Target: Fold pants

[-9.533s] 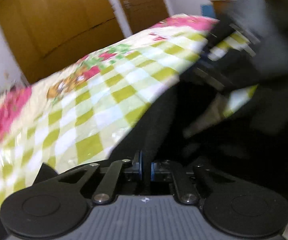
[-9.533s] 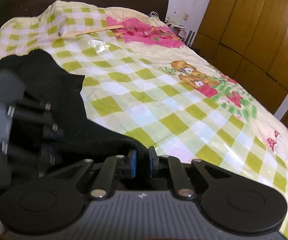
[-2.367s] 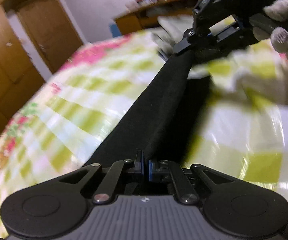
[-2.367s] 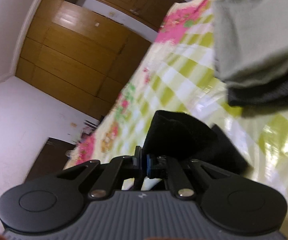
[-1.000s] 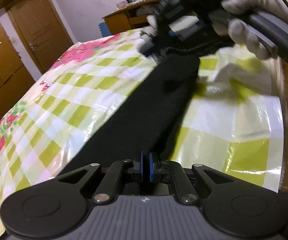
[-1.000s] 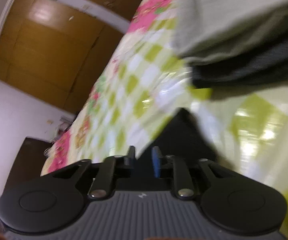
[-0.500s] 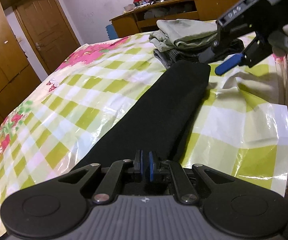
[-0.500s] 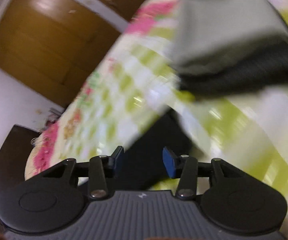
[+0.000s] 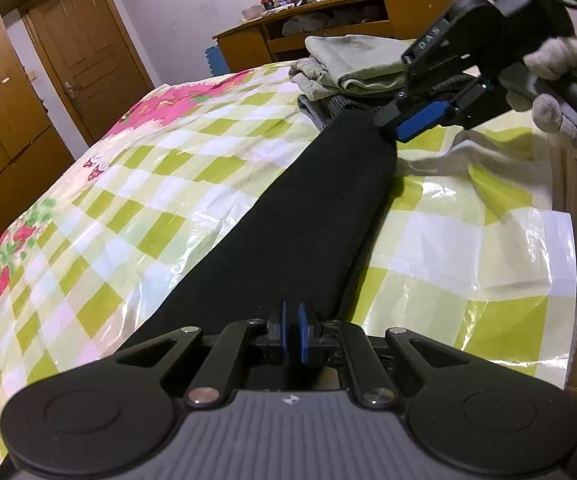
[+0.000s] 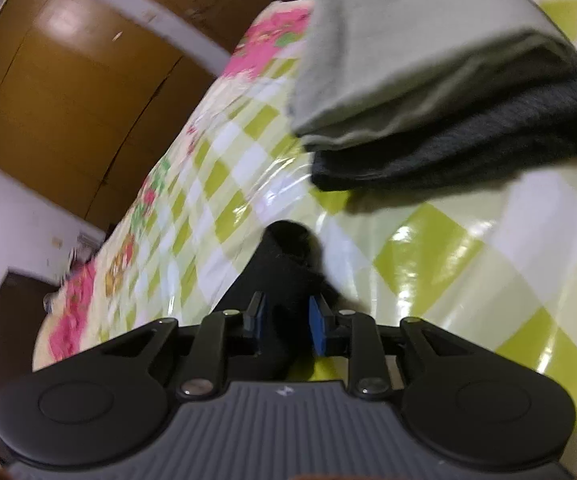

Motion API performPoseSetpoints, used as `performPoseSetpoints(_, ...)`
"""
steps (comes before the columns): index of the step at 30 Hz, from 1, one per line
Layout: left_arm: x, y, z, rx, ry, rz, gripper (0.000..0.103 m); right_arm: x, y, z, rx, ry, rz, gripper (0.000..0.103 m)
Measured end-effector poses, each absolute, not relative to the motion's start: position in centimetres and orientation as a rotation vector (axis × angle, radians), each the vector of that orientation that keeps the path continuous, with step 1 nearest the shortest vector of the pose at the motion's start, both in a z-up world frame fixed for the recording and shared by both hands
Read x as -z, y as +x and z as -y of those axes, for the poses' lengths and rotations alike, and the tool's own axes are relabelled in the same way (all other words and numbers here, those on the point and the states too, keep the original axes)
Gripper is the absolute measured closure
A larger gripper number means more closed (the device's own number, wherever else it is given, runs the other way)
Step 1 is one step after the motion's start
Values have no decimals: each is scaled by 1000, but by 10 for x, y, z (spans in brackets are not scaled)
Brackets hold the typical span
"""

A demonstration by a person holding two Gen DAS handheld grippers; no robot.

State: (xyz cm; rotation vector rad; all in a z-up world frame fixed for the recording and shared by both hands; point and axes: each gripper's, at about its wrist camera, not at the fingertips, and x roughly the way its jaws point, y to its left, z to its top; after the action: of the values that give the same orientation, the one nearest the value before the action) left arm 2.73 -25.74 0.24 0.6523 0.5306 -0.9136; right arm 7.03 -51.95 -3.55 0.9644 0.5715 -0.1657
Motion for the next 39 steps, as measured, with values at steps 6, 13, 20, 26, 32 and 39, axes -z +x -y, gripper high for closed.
performPoseSetpoints(6, -1, 27, 259, 915, 653, -534, 80, 45, 65, 527, 218, 990, -537, 61)
performPoseSetpoints(13, -1, 27, 260, 917, 658, -533, 80, 43, 69, 519, 164, 989, -521, 61)
performPoseSetpoints(20, -1, 27, 260, 920, 657, -537, 80, 26, 82, 506, 139, 866, -551, 89)
performPoseSetpoints(26, -2, 28, 258, 918, 652, -531, 79, 36, 97, 507, 171, 854, -625, 85)
performPoseSetpoints(32, -23, 32, 247, 868, 628, -469, 79, 13, 113, 503, -43, 988, -491, 96)
performPoseSetpoints(39, -48, 27, 239, 881, 566, -412, 79, -56, 119, 481, -286, 947, -263, 96)
